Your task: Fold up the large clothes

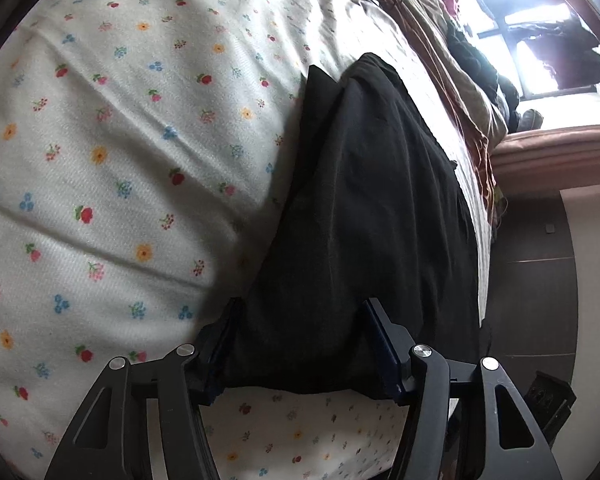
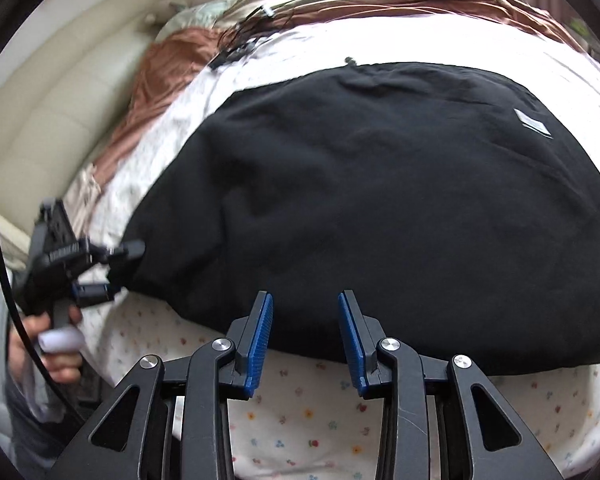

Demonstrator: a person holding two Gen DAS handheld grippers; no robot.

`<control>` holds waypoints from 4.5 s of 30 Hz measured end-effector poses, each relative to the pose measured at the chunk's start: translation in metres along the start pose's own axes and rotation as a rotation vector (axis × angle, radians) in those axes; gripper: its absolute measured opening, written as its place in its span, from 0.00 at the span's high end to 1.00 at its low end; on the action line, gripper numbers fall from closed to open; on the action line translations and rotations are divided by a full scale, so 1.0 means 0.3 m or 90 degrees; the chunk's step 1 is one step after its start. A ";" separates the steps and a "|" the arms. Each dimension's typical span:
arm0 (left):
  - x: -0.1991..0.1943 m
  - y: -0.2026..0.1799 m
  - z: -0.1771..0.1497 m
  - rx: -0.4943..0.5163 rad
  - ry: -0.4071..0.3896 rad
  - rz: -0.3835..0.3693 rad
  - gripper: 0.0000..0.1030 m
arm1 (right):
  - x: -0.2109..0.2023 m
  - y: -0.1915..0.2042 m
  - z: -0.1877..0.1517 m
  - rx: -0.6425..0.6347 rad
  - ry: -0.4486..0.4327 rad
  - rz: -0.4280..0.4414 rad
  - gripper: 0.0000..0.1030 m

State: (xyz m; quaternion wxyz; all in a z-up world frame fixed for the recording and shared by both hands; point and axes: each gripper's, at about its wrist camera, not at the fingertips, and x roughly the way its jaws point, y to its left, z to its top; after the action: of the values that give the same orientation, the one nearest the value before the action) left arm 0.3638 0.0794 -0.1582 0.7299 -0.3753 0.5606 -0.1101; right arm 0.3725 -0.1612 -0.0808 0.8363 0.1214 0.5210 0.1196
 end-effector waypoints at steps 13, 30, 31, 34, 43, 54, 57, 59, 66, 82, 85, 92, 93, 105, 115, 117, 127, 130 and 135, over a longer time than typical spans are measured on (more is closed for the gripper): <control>-0.033 0.020 -0.017 -0.108 -0.053 -0.002 0.72 | 0.165 -0.047 0.101 0.021 0.030 -0.064 0.86; -0.014 -0.026 -0.013 -0.128 -0.101 0.073 0.72 | 0.311 -0.134 0.416 0.084 0.005 -0.090 0.89; -0.014 -0.025 -0.012 -0.125 -0.101 0.076 0.72 | 0.316 -0.138 0.435 0.087 -0.003 -0.090 0.90; -0.010 -0.025 -0.009 -0.119 -0.101 0.078 0.71 | 0.352 -0.161 0.485 0.103 -0.005 -0.086 0.96; 0.001 -0.043 -0.008 -0.123 -0.108 0.093 0.72 | 0.401 -0.199 0.556 0.108 -0.025 -0.074 1.00; -0.042 -0.043 -0.010 -0.133 -0.115 0.022 0.85 | 0.153 -0.210 0.444 0.134 -0.049 -0.008 0.92; -0.068 -0.062 -0.013 -0.122 -0.125 -0.003 0.86 | 0.103 -0.214 0.401 0.140 -0.049 0.003 0.79; -0.088 -0.087 -0.017 -0.106 -0.133 -0.018 0.86 | 0.084 -0.209 0.358 0.140 -0.052 0.014 0.59; -0.144 -0.169 -0.009 -0.046 -0.145 -0.082 0.87 | 0.013 -0.174 0.196 0.125 -0.067 0.023 0.69; -0.222 -0.609 -0.068 0.147 -0.134 -0.145 0.89 | 0.095 -0.113 -0.059 0.186 -0.031 0.103 0.81; -0.200 -0.699 -0.098 0.179 -0.122 -0.138 0.89 | 0.125 -0.153 -0.073 0.229 -0.015 0.131 0.86; -0.158 -0.891 -0.177 0.243 -0.120 -0.133 0.89 | 0.064 -0.226 -0.065 0.298 -0.013 0.188 0.87; -0.151 -0.918 -0.183 0.250 -0.118 -0.130 0.89 | 0.026 -0.246 -0.062 0.306 -0.032 0.194 0.87; 0.039 -1.155 -0.311 0.325 -0.086 -0.079 0.89 | -0.274 -0.552 -0.121 0.396 -0.179 0.234 0.86; 0.308 -1.233 -0.422 0.355 -0.017 -0.026 0.89 | -0.375 -0.762 -0.221 0.484 -0.238 0.226 0.86; 0.372 -1.229 -0.445 0.357 0.002 -0.012 0.89 | -0.399 -0.807 -0.243 0.496 -0.246 0.227 0.86; 0.562 -1.252 -0.543 0.399 0.058 0.022 0.82 | -0.434 -0.933 -0.301 0.551 -0.263 0.229 0.86; 0.565 -1.258 -0.521 0.394 0.089 -0.040 0.56 | -0.438 -0.937 -0.299 0.548 -0.261 0.236 0.80; 0.491 -1.217 -0.461 0.364 0.078 -0.098 0.44 | -0.446 -0.908 -0.281 0.530 -0.269 0.248 0.55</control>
State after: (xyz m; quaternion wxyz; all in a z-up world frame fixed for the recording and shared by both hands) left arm 0.3853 -0.3182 -0.0339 0.7602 -0.1888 0.5198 -0.3410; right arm 0.2593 -0.4548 -0.0934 0.7664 0.5610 0.3117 0.0280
